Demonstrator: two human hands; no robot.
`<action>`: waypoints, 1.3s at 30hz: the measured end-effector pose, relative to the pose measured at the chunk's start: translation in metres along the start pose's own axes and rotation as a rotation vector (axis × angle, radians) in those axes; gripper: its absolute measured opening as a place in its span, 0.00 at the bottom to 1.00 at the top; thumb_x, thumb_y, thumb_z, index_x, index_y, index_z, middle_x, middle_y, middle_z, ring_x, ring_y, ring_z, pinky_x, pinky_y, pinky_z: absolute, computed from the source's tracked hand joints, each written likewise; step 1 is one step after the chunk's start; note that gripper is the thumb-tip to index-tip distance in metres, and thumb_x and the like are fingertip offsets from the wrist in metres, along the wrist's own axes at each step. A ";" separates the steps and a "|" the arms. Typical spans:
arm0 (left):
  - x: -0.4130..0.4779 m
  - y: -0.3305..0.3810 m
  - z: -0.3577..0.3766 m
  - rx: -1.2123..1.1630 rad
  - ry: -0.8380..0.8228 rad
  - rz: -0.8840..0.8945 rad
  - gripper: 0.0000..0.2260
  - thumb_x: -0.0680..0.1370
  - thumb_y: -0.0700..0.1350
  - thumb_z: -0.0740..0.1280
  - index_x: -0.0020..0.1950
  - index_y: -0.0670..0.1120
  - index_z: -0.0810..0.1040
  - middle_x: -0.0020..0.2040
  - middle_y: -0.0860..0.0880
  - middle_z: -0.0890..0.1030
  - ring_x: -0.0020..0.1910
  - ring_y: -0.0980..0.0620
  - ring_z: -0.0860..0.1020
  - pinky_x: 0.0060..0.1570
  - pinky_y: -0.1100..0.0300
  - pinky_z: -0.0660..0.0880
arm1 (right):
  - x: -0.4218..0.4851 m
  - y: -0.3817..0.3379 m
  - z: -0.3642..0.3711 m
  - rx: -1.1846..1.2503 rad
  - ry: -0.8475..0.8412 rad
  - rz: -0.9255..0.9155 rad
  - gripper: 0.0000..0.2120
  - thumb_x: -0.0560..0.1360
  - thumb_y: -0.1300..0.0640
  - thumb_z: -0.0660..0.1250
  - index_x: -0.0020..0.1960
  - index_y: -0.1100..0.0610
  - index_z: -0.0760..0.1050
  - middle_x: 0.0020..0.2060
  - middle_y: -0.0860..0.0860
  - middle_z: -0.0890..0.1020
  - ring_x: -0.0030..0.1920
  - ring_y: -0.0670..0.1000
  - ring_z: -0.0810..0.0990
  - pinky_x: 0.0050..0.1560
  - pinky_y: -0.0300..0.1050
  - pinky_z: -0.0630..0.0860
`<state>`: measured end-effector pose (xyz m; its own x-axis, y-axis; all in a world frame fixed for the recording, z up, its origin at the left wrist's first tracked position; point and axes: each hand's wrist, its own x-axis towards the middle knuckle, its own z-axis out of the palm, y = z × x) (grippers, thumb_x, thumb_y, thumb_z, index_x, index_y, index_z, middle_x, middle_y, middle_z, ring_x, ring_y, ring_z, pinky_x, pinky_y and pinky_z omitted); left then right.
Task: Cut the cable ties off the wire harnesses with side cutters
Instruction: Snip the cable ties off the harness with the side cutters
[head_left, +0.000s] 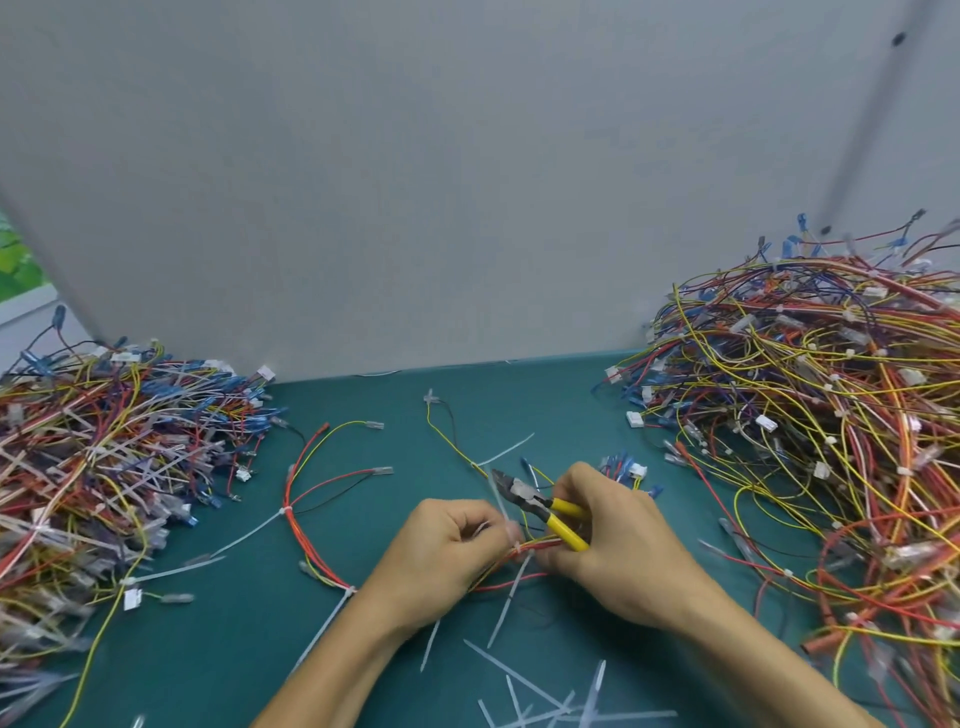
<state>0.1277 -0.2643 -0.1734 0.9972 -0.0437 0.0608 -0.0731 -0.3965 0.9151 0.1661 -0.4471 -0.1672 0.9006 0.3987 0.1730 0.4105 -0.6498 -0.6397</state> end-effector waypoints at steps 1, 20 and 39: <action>0.000 0.000 0.000 -0.010 0.010 -0.009 0.14 0.73 0.51 0.67 0.38 0.41 0.81 0.27 0.49 0.68 0.28 0.54 0.62 0.28 0.61 0.59 | 0.001 0.000 -0.001 0.026 -0.005 0.011 0.20 0.64 0.46 0.77 0.42 0.47 0.66 0.35 0.43 0.76 0.38 0.43 0.72 0.36 0.34 0.67; -0.001 0.002 -0.001 -0.218 -0.030 -0.013 0.04 0.77 0.34 0.66 0.44 0.40 0.77 0.39 0.42 0.82 0.29 0.63 0.74 0.33 0.74 0.67 | -0.004 -0.017 -0.061 -0.710 -0.273 -0.191 0.19 0.70 0.56 0.62 0.59 0.43 0.75 0.50 0.46 0.75 0.54 0.55 0.76 0.45 0.45 0.73; -0.001 0.004 -0.003 -0.214 -0.058 -0.009 0.06 0.77 0.33 0.65 0.42 0.41 0.76 0.38 0.44 0.82 0.27 0.64 0.73 0.31 0.75 0.66 | 0.004 0.003 -0.049 -0.623 -0.338 -0.257 0.18 0.71 0.55 0.62 0.59 0.42 0.73 0.47 0.44 0.74 0.53 0.53 0.74 0.47 0.50 0.77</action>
<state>0.1261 -0.2631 -0.1687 0.9948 -0.0959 0.0351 -0.0532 -0.1937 0.9796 0.1776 -0.4795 -0.1318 0.7139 0.6989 -0.0433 0.6971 -0.7152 -0.0506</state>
